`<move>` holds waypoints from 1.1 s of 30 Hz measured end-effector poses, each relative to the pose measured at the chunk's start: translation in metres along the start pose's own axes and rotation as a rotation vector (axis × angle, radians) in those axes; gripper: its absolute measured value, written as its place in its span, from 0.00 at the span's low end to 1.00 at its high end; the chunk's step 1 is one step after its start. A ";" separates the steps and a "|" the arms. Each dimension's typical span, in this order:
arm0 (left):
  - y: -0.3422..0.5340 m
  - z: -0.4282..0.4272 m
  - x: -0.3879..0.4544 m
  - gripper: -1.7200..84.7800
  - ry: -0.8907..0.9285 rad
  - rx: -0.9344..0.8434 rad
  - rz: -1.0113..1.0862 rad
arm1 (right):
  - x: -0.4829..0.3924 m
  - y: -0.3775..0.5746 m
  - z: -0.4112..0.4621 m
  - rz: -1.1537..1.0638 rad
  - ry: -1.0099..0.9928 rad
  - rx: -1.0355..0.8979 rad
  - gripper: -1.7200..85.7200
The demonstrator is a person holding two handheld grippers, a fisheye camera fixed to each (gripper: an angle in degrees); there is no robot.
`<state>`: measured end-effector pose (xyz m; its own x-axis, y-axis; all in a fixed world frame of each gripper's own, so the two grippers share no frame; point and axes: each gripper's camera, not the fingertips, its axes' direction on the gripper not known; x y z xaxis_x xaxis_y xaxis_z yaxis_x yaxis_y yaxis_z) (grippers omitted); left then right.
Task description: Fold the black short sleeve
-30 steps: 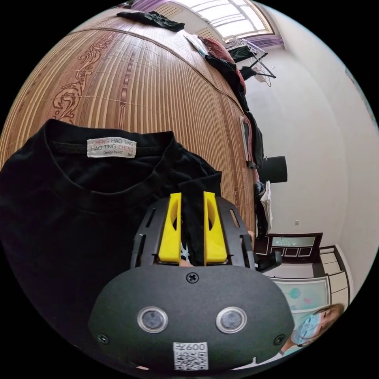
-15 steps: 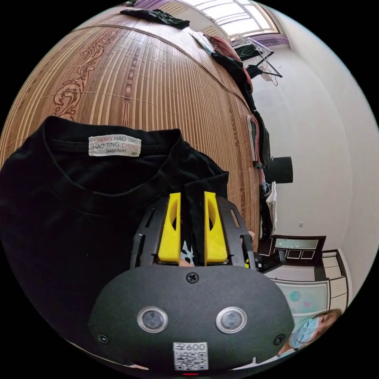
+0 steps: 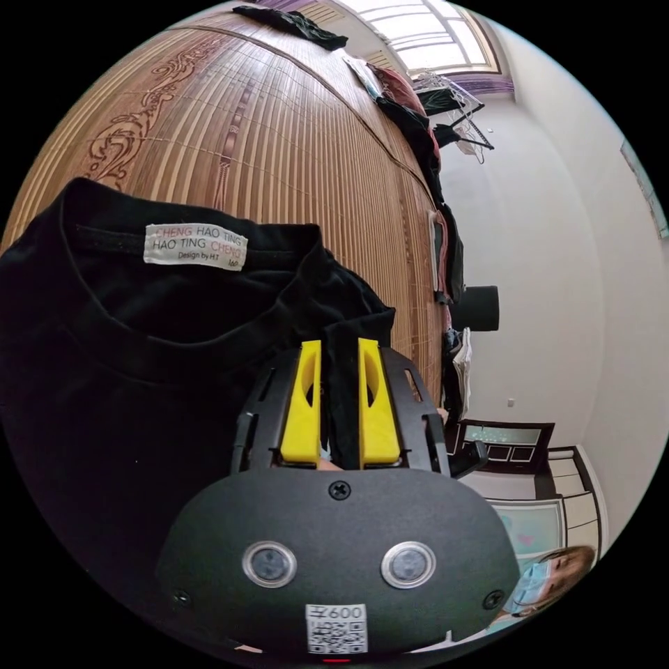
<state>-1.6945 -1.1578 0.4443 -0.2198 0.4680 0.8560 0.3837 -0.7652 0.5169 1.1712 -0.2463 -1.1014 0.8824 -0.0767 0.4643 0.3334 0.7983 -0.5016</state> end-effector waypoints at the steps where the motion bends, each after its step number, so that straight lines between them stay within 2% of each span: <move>1: 0.002 -0.001 0.000 0.11 -0.005 -0.002 -0.001 | 0.001 0.000 0.000 0.001 -0.001 0.000 0.01; 5: 0.008 -0.002 0.000 0.09 0.035 -0.002 -0.007 | 0.004 -0.002 -0.001 0.003 -0.006 0.000 0.01; 17: 0.034 -0.001 0.016 0.03 -0.043 0.010 0.036 | -0.004 0.001 -0.001 -0.004 0.000 0.015 0.01; 27: 0.066 0.010 0.014 0.03 -0.088 0.001 0.021 | -0.025 0.007 0.003 -0.016 -0.010 0.018 0.01; 33: 0.104 0.017 0.006 0.08 -0.026 0.053 0.053 | -0.019 0.019 -0.007 0.080 -0.055 0.082 0.01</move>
<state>-1.6403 -1.2271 0.5034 -0.1751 0.4392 0.8812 0.4411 -0.7651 0.4690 1.1630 -0.2342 -1.1251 0.8848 0.0199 0.4655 0.2325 0.8469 -0.4783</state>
